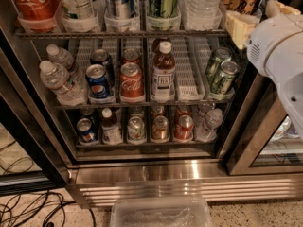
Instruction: Pick orange can from top shelf of fridge
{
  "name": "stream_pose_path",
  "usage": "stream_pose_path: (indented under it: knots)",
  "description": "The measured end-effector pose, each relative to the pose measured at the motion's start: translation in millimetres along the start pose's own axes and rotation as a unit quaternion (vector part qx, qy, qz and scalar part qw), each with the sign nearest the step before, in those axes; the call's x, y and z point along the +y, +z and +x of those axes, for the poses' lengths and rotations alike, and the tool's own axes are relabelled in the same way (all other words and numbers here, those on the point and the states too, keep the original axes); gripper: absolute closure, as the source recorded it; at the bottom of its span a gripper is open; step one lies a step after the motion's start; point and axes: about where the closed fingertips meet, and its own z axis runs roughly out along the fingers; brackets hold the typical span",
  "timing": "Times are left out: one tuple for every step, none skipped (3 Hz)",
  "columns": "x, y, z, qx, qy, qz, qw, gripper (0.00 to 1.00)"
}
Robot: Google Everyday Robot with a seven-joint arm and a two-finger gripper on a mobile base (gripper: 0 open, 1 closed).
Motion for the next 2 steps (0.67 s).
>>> stream_pose_path:
  knots:
    - [-2.3,12.6,-1.7,-0.006,-0.003,0.007,1.0000,0.39]
    - [-7.2,26.3,-7.6,-0.015,-0.006,0.017,0.9997,0.35]
